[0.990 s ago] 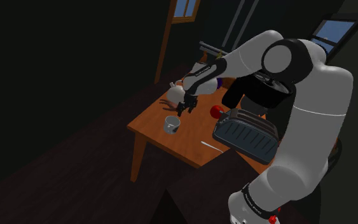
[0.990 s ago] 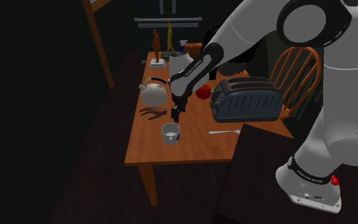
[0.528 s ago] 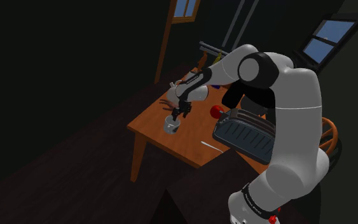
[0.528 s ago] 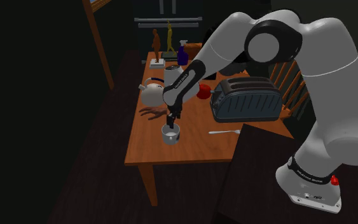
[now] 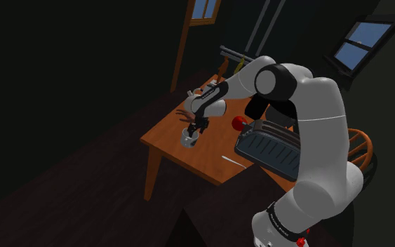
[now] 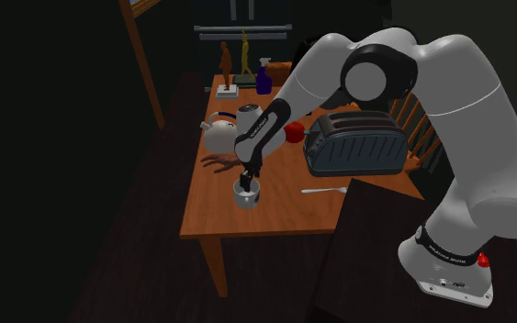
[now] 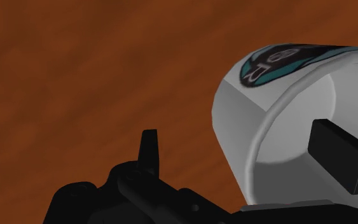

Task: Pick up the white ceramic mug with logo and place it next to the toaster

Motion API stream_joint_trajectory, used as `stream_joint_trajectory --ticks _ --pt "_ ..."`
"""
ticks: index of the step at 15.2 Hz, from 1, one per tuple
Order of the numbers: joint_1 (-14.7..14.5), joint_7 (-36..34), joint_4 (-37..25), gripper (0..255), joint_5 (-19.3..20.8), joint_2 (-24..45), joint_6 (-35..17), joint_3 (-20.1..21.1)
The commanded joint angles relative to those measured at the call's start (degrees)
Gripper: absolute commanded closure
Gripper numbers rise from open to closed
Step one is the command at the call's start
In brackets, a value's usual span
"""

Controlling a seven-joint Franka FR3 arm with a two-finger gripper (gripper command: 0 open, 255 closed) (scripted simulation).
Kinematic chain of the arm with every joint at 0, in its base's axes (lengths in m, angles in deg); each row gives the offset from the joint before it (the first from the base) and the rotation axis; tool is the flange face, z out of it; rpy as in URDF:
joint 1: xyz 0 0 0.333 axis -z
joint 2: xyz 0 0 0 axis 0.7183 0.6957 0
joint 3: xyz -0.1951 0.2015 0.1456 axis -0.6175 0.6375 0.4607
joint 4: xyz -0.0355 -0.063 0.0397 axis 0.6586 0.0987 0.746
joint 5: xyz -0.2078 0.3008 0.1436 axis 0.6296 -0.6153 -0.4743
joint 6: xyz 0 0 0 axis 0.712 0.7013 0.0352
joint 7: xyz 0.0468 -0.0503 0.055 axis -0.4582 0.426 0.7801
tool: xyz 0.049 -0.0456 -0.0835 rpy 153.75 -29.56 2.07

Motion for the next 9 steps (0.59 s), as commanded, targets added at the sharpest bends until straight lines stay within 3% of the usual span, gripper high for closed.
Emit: stream_joint_trajectory --ticks 1,6,7,9 --pt "0.07 0.08 -0.08 0 -0.04 0.3 -0.24 0.04" --pt "0.07 0.08 -0.08 0 -0.03 0.3 -0.24 0.04" --pt "0.07 0.07 -0.08 255 -0.03 0.3 -0.25 0.04" --pt "0.07 0.07 -0.08 255 -0.03 0.3 -0.25 0.04"
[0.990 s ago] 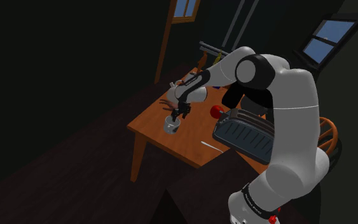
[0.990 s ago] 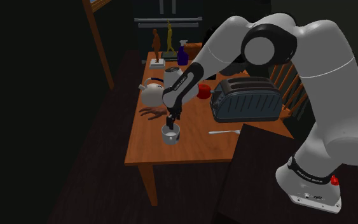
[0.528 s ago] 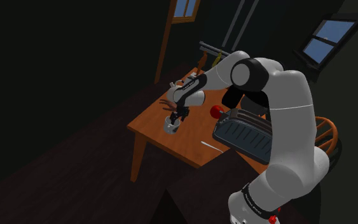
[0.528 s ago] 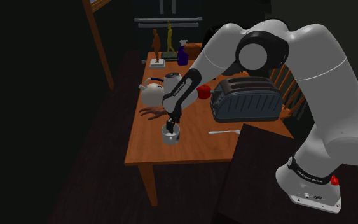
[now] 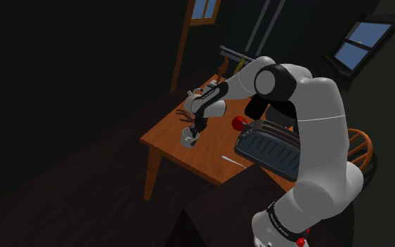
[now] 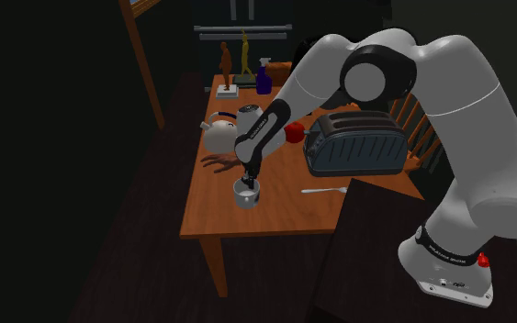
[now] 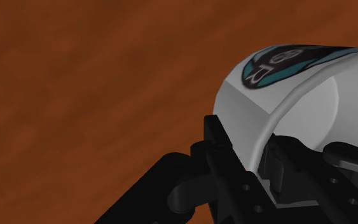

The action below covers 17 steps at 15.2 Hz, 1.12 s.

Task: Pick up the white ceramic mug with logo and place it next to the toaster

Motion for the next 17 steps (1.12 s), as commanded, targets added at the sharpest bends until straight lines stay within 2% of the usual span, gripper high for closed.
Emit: stream_joint_trajectory --ticks 1,7,17 --pt "0.0 0.0 0.0 255 0.0 0.0 0.0 0.0" --pt "0.0 0.0 0.0 255 0.0 0.0 0.0 0.0" --pt "-0.5 -0.55 2.4 255 0.63 -6.76 4.36 -0.69"
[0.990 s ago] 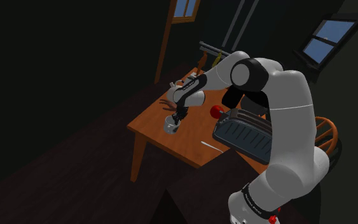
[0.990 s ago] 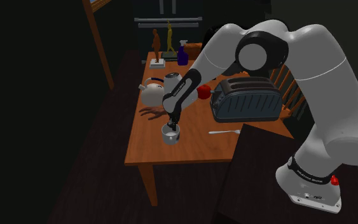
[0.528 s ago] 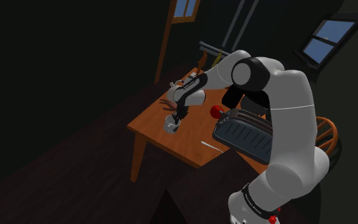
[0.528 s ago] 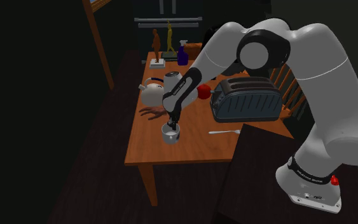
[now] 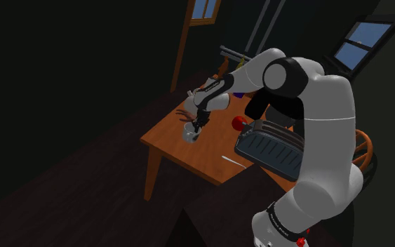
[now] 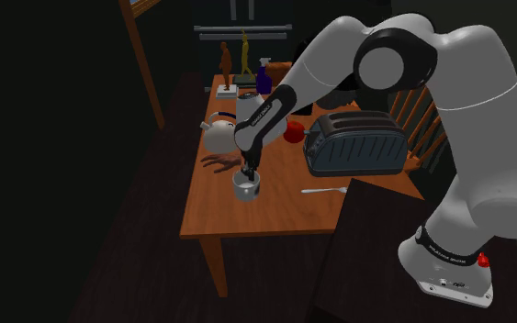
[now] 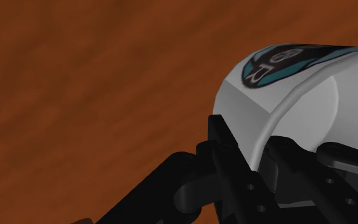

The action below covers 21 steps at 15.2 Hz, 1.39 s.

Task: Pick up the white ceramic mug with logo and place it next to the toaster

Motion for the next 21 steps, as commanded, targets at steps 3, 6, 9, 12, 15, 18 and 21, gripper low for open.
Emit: stream_joint_trajectory --ticks 3,6,9,12,15,18,21 --pt "-0.21 -0.27 0.7 255 0.31 -2.75 2.06 -0.29" --pt "-0.35 -0.47 1.06 255 0.55 -4.61 3.56 -0.48" --pt "-0.48 -0.67 1.3 255 0.79 -6.42 5.11 -0.67" --pt "-0.6 -0.87 1.43 255 1.04 -8.16 6.72 -0.85" --pt "-0.71 -1.08 1.45 255 1.3 -9.84 8.37 -1.02" --pt "-0.81 -1.29 1.36 255 1.55 -11.46 10.07 -1.17" --pt "-0.9 -1.5 1.15 255 1.8 -13.01 11.82 -1.31"
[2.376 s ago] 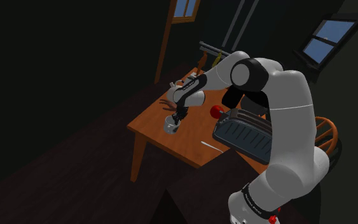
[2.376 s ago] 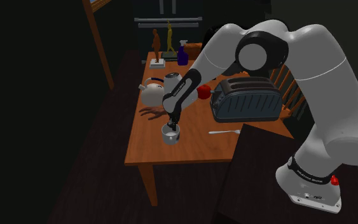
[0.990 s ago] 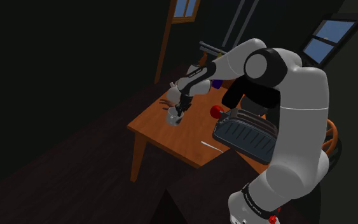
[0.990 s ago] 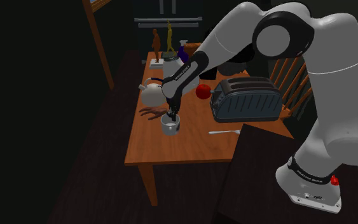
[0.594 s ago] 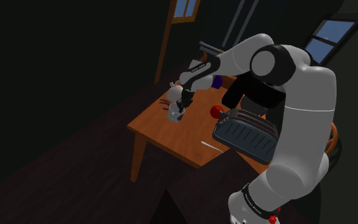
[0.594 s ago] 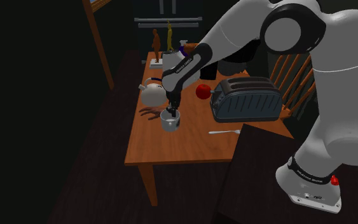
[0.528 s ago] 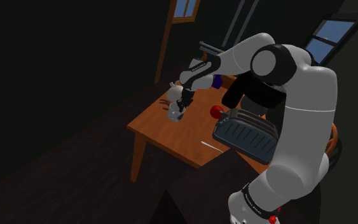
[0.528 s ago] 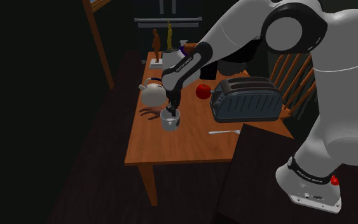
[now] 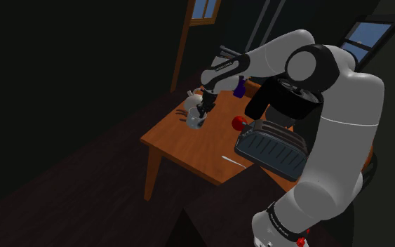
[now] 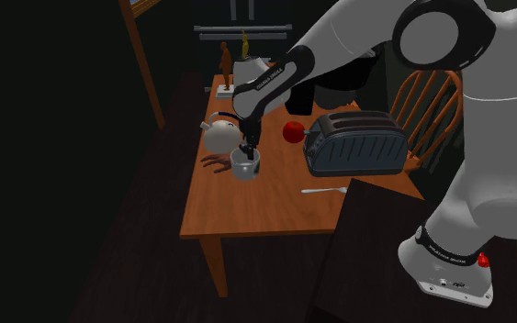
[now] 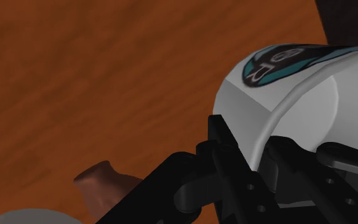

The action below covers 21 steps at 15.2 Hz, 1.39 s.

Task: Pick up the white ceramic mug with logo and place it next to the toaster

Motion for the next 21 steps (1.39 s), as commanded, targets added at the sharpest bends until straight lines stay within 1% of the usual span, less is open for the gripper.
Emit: stream_joint_trajectory --ticks 1,11,21 --pt "-0.02 -0.1 -0.2 255 0.17 -1.07 1.28 -0.11" --pt "-0.24 -0.75 -1.84 255 0.95 -5.61 7.43 -0.48" --pt "-0.37 -1.33 -4.76 255 1.59 -9.24 13.94 -0.71"
